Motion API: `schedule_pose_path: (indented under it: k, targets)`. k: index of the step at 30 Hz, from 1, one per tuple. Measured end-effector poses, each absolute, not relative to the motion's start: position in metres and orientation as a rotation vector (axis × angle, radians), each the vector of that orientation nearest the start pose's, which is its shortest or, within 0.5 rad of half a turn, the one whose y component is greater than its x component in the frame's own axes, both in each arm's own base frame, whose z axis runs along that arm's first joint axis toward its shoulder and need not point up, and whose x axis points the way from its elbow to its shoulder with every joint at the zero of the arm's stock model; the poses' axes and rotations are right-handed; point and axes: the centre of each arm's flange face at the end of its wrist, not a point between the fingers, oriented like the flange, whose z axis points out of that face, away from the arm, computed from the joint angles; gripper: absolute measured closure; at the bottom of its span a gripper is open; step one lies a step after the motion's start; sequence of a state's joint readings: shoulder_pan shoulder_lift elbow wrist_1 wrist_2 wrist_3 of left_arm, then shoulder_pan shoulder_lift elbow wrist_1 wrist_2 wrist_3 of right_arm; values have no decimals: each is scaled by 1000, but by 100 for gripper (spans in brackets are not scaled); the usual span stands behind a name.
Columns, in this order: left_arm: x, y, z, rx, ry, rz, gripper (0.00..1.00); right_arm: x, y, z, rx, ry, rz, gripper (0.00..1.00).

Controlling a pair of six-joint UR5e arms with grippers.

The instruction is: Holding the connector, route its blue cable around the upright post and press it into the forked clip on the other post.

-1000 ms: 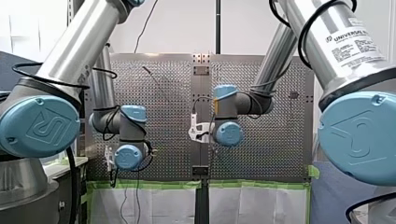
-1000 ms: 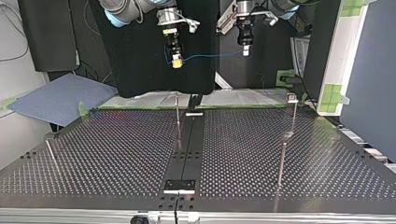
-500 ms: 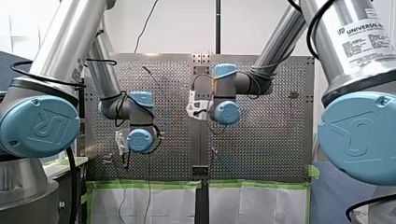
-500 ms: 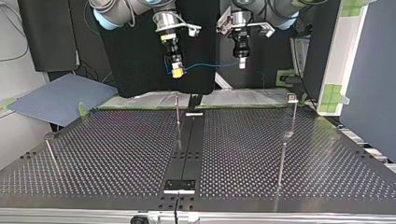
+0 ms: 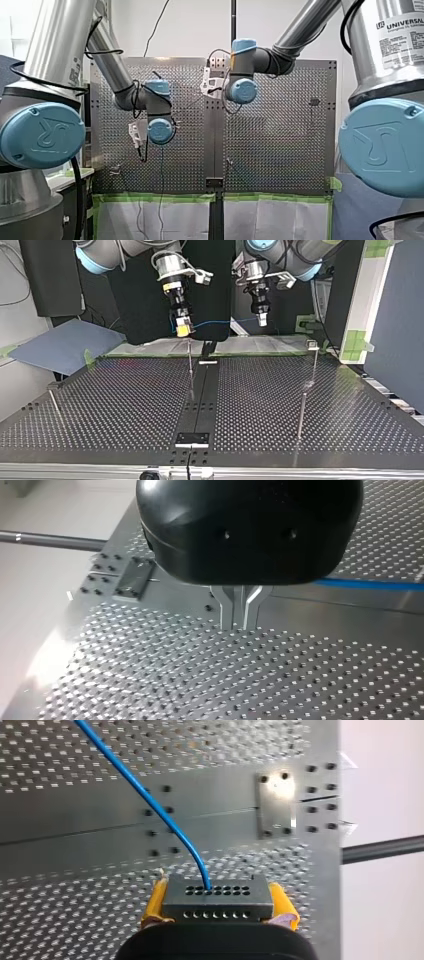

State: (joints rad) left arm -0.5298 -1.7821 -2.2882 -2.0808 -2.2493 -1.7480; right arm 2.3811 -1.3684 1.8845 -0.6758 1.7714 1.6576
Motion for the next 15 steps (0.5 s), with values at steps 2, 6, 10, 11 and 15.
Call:
schedule_pose_path:
  k: [2, 6, 10, 11, 15]
  targets:
    - [322, -270, 183, -314, 1431, -92, 87, 467, -289, 314, 1457, -873, 1848, 100]
    - [327, -270, 201, -340, 1409, -112, 87, 465, -290, 331, 1451, -849, 1875, 100]
    - [334, -273, 226, -363, 1377, -134, 87, 465, -291, 336, 1469, -834, 1884, 100]
    - [335, -274, 231, -366, 1370, -138, 87, 465, -291, 336, 1473, -832, 1884, 100]
    - [341, -276, 257, -383, 1337, -154, 87, 465, -292, 338, 1489, -819, 1892, 100]
